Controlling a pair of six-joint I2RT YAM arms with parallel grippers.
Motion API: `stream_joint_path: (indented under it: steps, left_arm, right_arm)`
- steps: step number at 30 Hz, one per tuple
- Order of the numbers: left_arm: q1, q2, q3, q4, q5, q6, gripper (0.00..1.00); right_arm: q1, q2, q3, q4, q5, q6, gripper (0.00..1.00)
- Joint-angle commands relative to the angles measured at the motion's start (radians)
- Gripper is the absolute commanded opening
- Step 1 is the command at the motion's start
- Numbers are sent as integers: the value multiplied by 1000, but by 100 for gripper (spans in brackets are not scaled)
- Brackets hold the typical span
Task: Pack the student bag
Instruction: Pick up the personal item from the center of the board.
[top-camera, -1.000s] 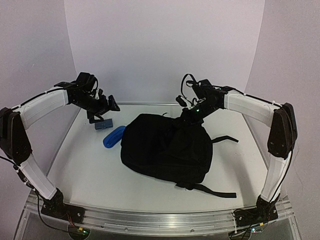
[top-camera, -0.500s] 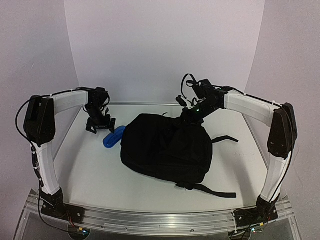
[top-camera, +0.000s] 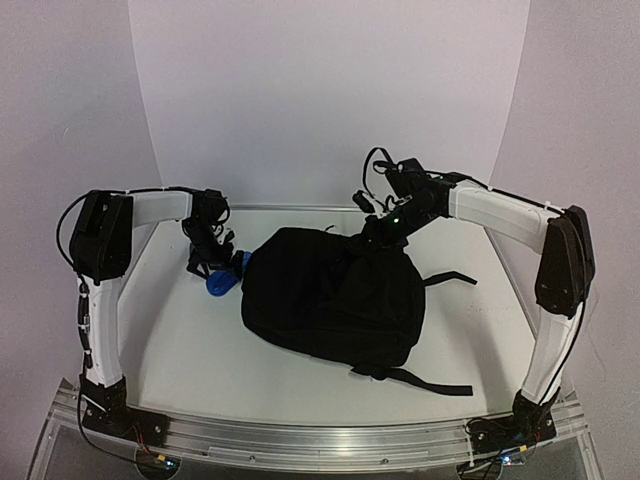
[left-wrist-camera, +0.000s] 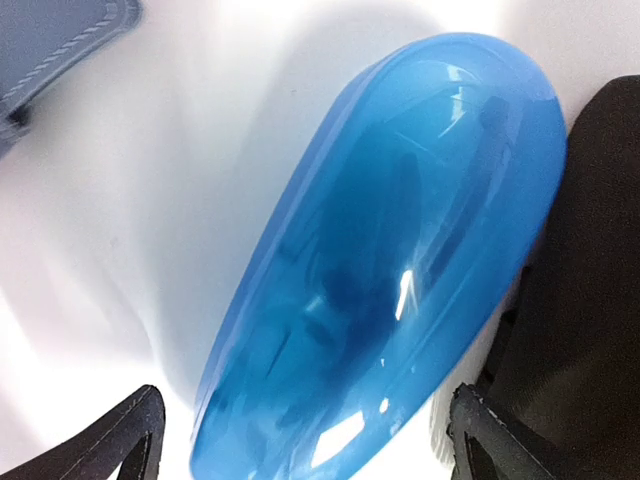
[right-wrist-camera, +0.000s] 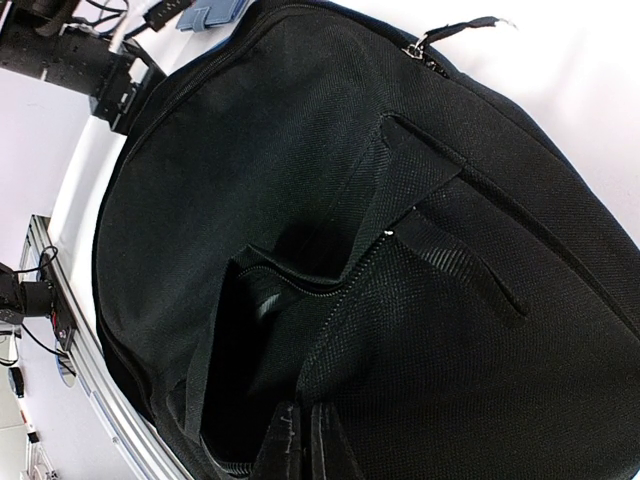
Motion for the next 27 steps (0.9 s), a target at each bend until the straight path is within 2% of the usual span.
stream_joint_path:
  steps: [1,3,8,10,17,21,27]
  left_arm:
    - [-1,15,27,34,30,29,95]
    - [-1,0,13,41,26,24,87]
    - [0,-82,-23,36,4,13,57]
    - [0,-114,-33,28,-14,10,52]
    - [-1,-218,80,-75,-31,-9,50]
    - [-19,-271,180,-126,65,-21,49]
    - [-210,-270,286,-147,161,-20,48]
  right_arm:
    - [-5,1,29,1,-7,-1,0]
    - [-5,3,32,1,-8,0,0]
    - [-6,9,35,1,-12,4,0]
    - [-7,13,34,2,-16,6,0]
    - [-15,18,37,2,-34,15,0]
    - [-15,18,39,2,-42,20,0]
    - [-17,21,46,3,-46,25,0]
